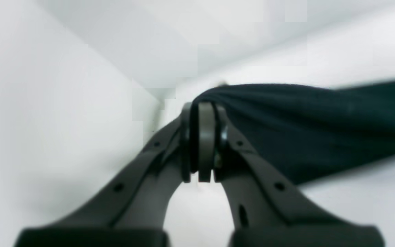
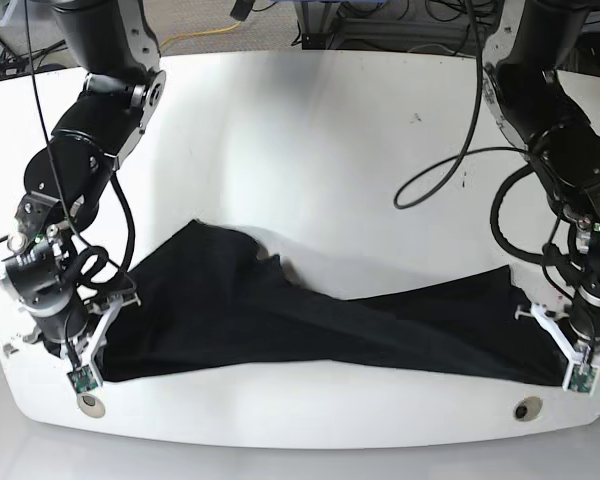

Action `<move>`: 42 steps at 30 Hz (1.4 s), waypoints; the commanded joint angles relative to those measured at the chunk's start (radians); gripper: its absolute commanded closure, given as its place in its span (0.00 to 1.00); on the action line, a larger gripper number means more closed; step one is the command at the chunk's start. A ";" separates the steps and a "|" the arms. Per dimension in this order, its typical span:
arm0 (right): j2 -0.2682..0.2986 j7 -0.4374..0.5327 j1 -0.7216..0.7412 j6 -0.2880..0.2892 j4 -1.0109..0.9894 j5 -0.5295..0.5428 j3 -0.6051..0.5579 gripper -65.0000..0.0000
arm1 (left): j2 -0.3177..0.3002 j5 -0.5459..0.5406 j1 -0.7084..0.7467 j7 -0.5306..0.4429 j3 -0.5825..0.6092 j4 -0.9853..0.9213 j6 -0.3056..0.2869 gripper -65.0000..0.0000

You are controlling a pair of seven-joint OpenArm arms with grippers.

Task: Fold the T-shirt properly
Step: 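Lift the T-shirt again with both grippers and lay it flatter, then release the T-shirt and move both grippers to its side edges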

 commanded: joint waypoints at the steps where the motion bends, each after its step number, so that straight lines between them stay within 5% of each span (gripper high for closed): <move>1: -0.018 0.023 -0.019 -0.004 0.022 0.006 0.040 1.00 | 0.018 0.004 0.028 -0.026 -0.020 0.016 0.008 1.00; 6: -0.064 0.023 -0.137 -0.004 0.027 0.006 0.120 1.00 | 0.070 0.004 0.181 -0.026 -0.076 0.019 -0.008 1.00; 16: -0.110 -0.060 -0.312 -0.004 0.051 0.006 0.228 1.00 | 0.082 0.004 0.471 -0.029 -0.190 0.021 -0.022 1.00; 22: -0.125 -0.123 -0.399 -0.004 0.051 0.006 0.275 1.00 | 0.084 0.004 0.602 -0.031 -0.299 0.019 -0.080 1.00; 30: -0.136 -0.123 -0.554 -0.004 0.047 0.006 0.275 1.00 | 0.084 0.007 0.751 -0.031 -0.403 0.015 -0.148 1.00; 42: -0.180 -0.118 -0.649 -0.004 0.045 0.006 0.320 1.00 | 0.105 0.005 0.846 -0.089 -0.543 0.012 -0.148 1.00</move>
